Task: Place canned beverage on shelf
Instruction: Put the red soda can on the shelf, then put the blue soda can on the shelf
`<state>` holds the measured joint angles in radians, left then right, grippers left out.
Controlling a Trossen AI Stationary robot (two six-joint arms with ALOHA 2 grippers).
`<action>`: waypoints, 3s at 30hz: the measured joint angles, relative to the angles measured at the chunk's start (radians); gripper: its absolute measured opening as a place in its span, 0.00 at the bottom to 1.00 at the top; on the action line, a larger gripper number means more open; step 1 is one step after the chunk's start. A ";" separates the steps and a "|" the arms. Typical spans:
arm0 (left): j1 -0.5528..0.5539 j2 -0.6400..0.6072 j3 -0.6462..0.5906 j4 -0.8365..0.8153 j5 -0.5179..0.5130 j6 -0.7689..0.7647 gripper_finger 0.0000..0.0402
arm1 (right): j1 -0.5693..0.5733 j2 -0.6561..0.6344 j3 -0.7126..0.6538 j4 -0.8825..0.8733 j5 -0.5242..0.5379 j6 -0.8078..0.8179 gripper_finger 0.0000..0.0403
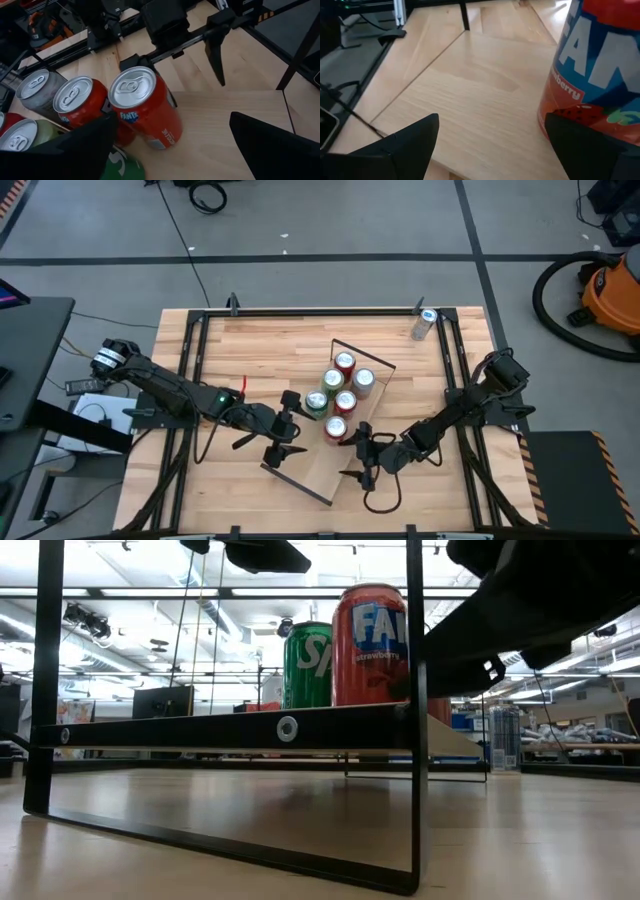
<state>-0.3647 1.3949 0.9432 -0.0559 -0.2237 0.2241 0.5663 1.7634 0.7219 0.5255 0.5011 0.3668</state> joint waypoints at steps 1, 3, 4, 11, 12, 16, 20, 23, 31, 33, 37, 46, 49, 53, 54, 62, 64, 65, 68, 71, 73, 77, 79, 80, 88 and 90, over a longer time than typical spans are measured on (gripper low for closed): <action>0.000 0.000 0.000 0.000 0.000 0.000 0.99 | -0.004 0.000 0.000 -0.004 0.001 -0.001 0.93; 0.000 0.000 0.000 0.000 0.000 0.000 0.99 | -0.012 0.000 0.000 -0.010 0.002 -0.002 0.92; 0.000 0.000 0.000 0.000 0.000 0.000 0.99 | -0.015 0.000 0.000 -0.010 0.003 -0.002 0.92; -0.002 0.000 0.000 -0.001 0.000 0.000 0.99 | -0.041 0.001 0.000 -0.012 0.004 -0.009 0.91; -0.004 0.000 0.000 -0.001 0.000 0.000 0.99 | -0.045 0.001 0.000 -0.012 0.004 -0.010 0.91; -0.004 0.000 0.000 -0.001 0.000 0.004 0.99 | -0.057 0.001 0.000 -0.013 0.005 -0.011 0.91; -0.004 -0.002 0.000 -0.004 0.000 0.001 0.99 | -0.057 -0.002 0.000 -0.015 -0.003 -0.029 0.91; -0.005 -0.029 0.000 -0.015 -0.004 -0.015 0.99 | -0.056 -0.038 0.000 -0.021 -0.043 -0.027 0.91; 0.002 -0.129 0.000 -0.014 -0.113 -0.034 0.99 | -0.056 -0.261 0.000 -0.295 -0.088 0.073 0.90; 0.012 -0.139 0.000 -0.008 -0.139 -0.041 0.99 | -0.056 -0.334 0.000 -0.373 -0.068 0.091 0.89; 0.048 -0.147 0.000 -0.010 -0.177 -0.067 0.99 | -0.062 -0.480 0.000 -0.576 -0.046 0.155 0.86; 0.134 -0.147 0.000 -0.044 -0.177 -0.036 0.99 | -0.168 -0.663 0.000 -1.104 -0.234 0.415 0.86; 0.162 -0.147 0.000 -0.044 -0.177 -0.029 0.99 | -0.229 -0.689 0.000 -1.237 -0.301 0.450 0.86; 0.195 -0.146 -0.008 -0.059 -0.178 -0.038 0.99 | -0.338 -0.706 0.000 -1.379 -0.384 0.472 0.86; 0.199 -0.146 -0.020 -0.058 -0.179 -0.037 0.99 | -0.366 -0.706 0.000 -1.413 -0.403 0.471 0.86; 0.198 -0.210 -0.106 -0.034 -0.180 -0.027 0.95 | -0.611 -0.703 0.027 -1.649 -0.451 0.397 0.86; 0.199 -0.233 -0.121 -0.006 -0.180 -0.013 0.93 | -0.676 -0.701 0.059 -1.701 -0.441 0.363 0.86; 0.201 -0.251 -0.131 -0.011 -0.181 -0.006 0.92 | -0.704 -0.698 0.076 -1.728 -0.433 0.346 0.86; 0.208 -0.285 -0.151 0.001 -0.184 0.007 0.90 | -0.783 -0.695 0.133 -1.762 -0.395 0.305 0.86; 0.218 -0.315 -0.185 0.000 -0.184 0.032 0.89 | -0.858 -0.687 0.180 -1.758 -0.372 0.250 0.86; 0.227 -0.334 -0.210 0.017 -0.184 0.053 0.88 | -0.908 -0.682 0.210 -1.755 -0.351 0.217 0.86; 0.240 -0.351 -0.252 0.054 -0.184 0.089 0.88 | -1.020 -0.658 0.254 -1.752 -0.313 0.166 0.86; 0.242 -0.359 -0.273 0.080 -0.184 0.108 0.88 | -1.082 -0.642 0.267 -1.737 -0.299 0.135 0.86; 0.245 -0.359 -0.280 0.111 -0.184 0.116 0.88 | -1.108 -0.634 0.274 -1.731 -0.289 0.118 0.86; 0.257 -0.364 -0.311 0.158 -0.184 0.126 0.88 | -1.287 -0.563 0.328 -1.606 -0.217 -0.039 0.86; 0.256 -0.364 -0.312 0.159 -0.184 0.102 0.88 | -1.322 -0.532 0.328 -1.571 -0.214 -0.078 0.86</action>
<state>-0.1082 1.0313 0.6315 0.1033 -0.4076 0.3262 -0.7556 1.2312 1.0500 -1.0459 0.2867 0.2886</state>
